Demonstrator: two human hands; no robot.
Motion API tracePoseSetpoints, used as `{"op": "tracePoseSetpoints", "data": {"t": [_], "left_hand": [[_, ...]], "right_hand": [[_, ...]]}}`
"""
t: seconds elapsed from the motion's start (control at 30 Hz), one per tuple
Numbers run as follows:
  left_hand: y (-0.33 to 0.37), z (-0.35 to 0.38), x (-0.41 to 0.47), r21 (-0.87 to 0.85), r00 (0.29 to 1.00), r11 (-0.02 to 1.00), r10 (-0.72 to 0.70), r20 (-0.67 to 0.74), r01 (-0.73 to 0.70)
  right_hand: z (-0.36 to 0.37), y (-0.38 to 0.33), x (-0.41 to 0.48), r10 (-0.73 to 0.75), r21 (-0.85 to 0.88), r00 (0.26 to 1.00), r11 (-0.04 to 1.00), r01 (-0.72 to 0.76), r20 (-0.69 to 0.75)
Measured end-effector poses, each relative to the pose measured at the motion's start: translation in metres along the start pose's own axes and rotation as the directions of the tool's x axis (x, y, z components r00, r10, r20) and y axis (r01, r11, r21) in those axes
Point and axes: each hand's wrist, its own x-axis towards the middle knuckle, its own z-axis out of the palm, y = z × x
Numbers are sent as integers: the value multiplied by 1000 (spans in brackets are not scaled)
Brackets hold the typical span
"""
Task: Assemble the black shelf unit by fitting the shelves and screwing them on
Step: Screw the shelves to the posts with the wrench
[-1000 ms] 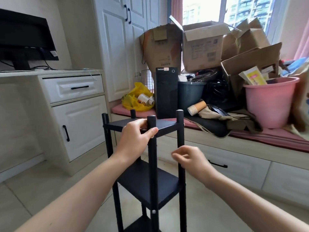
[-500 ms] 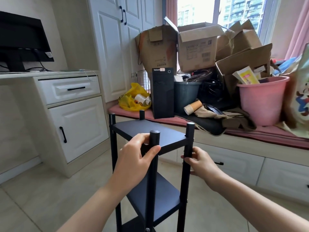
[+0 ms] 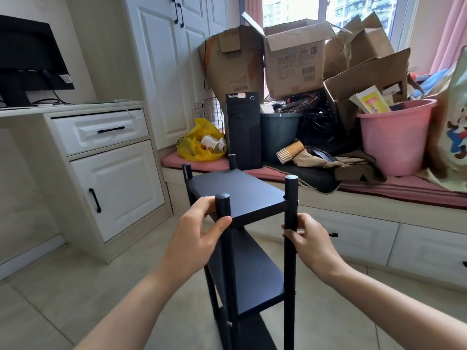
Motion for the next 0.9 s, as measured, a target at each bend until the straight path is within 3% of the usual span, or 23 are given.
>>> {"op": "tracePoseSetpoints", "data": {"t": [0.13,0.47,0.73,0.9], "left_hand": [[-12,-8,5,-92,1000,996,-16,-18,14],[-35,-24,2,-225,1000,974,-10,-22,5],[-54,-40,-4,-211,998,976,-65,-21,59],[-66,-42,-7,-155,988,983,-112,-103,96]], "right_hand": [[-8,-1,-9,-63,37,998,997,62,24],[-1,0,-47,-18,263,992,965,-15,125],[9,-3,-60,-53,258,982,966,5,180],[18,-8,-62,-97,173,967,983,56,235]]}}
